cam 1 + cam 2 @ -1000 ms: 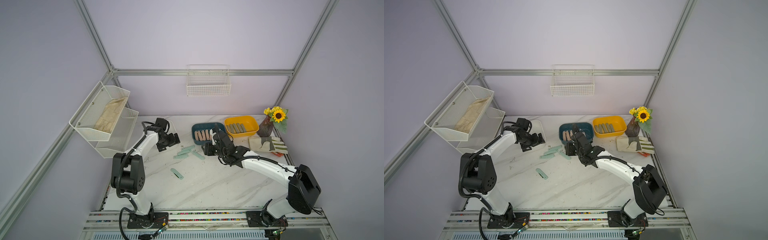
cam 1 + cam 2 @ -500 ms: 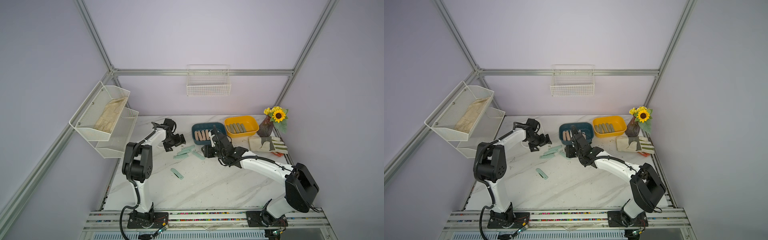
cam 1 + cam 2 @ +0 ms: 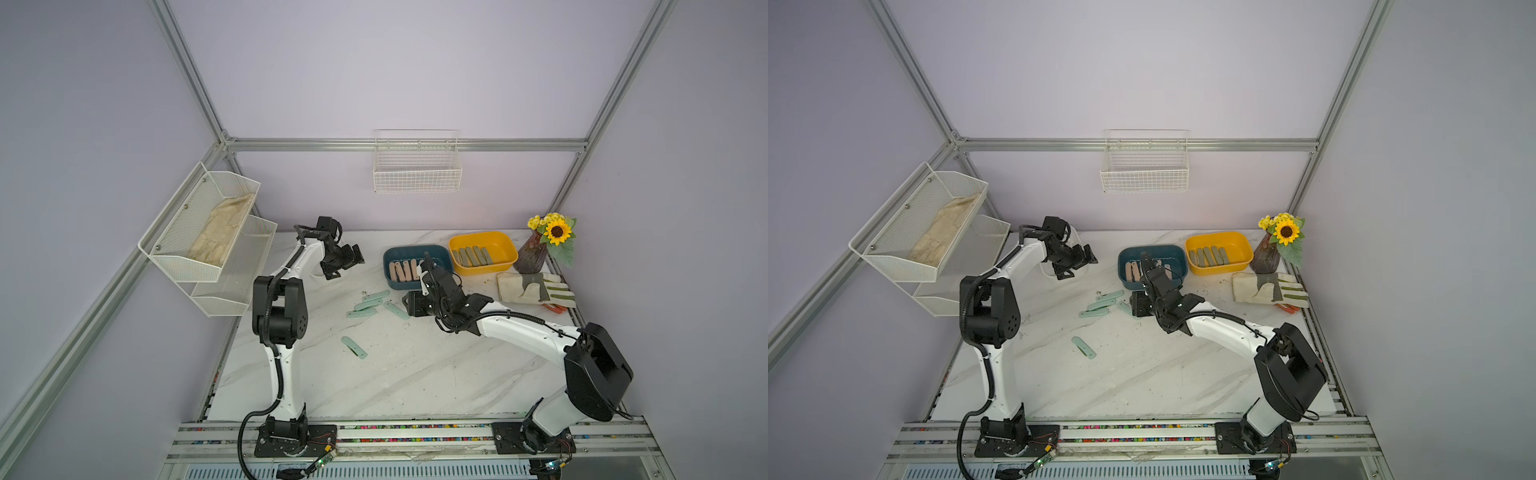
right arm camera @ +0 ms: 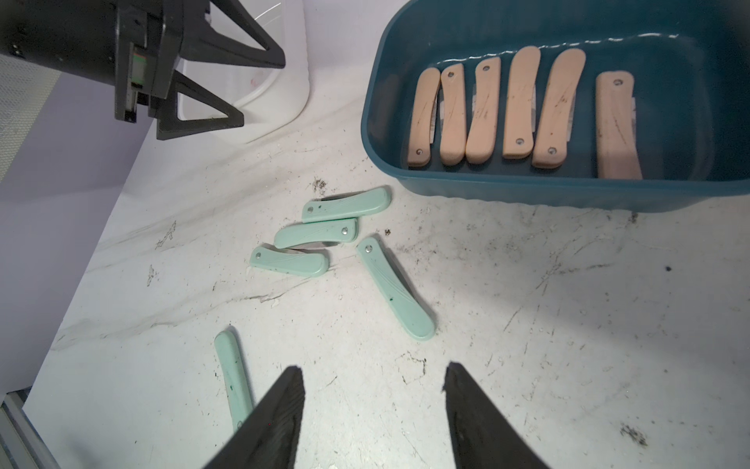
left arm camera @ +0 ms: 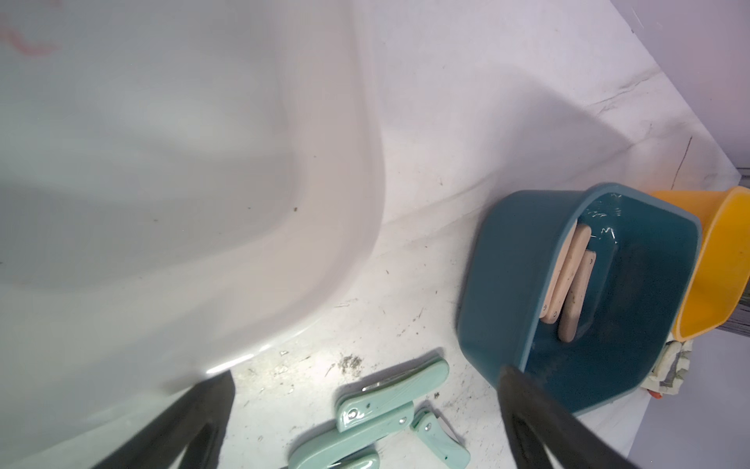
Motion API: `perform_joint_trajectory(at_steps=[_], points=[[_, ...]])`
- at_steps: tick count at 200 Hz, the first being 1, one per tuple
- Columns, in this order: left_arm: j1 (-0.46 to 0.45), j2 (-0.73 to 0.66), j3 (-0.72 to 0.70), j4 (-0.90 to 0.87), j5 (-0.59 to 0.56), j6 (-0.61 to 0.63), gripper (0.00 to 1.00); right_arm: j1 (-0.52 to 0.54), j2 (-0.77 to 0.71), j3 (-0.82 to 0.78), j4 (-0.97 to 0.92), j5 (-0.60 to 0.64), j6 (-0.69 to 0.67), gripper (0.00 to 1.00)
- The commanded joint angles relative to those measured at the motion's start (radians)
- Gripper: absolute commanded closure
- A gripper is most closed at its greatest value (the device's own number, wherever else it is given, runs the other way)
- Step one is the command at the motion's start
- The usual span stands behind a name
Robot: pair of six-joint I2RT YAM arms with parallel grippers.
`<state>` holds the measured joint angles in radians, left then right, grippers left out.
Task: Place the fruit knives into the storage box by color
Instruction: Pick up the storage box at the center of the board.
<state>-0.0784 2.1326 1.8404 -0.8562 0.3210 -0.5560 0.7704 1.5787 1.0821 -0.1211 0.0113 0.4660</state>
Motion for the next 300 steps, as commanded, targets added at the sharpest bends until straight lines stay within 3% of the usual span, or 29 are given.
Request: perform_joint_trajectory(at_steps=[1,21,50,93,127,160,220,300], points=[[0.005,-0.139,-0.042,0.03,0.129,0.018,0.0,-0.004,0.004,-0.003,0.001,0.007,0.011,0.42],[0.003,-0.258,-0.171,0.1,0.142,0.0,0.0,-0.003,0.012,-0.008,0.016,-0.01,0.013,0.41],[0.009,-0.331,-0.208,0.121,-0.005,0.033,0.0,-0.004,0.035,-0.004,0.025,-0.024,0.003,0.42],[0.037,-0.197,-0.035,-0.003,-0.138,0.121,0.0,-0.004,0.008,-0.041,0.049,-0.034,-0.001,0.42],[0.04,-0.072,0.085,-0.098,-0.163,0.166,0.0,-0.005,-0.043,-0.086,0.051,-0.011,0.0,0.41],[0.028,-0.041,0.068,-0.112,-0.132,0.164,0.0,-0.006,-0.07,-0.111,0.051,-0.003,-0.004,0.41],[0.006,-0.12,-0.039,-0.104,-0.098,0.166,0.0,-0.007,-0.067,-0.122,0.051,-0.011,-0.018,0.41],[0.0,-0.033,0.137,-0.038,-0.208,0.18,0.0,-0.008,-0.047,-0.115,0.043,-0.012,-0.006,0.41]])
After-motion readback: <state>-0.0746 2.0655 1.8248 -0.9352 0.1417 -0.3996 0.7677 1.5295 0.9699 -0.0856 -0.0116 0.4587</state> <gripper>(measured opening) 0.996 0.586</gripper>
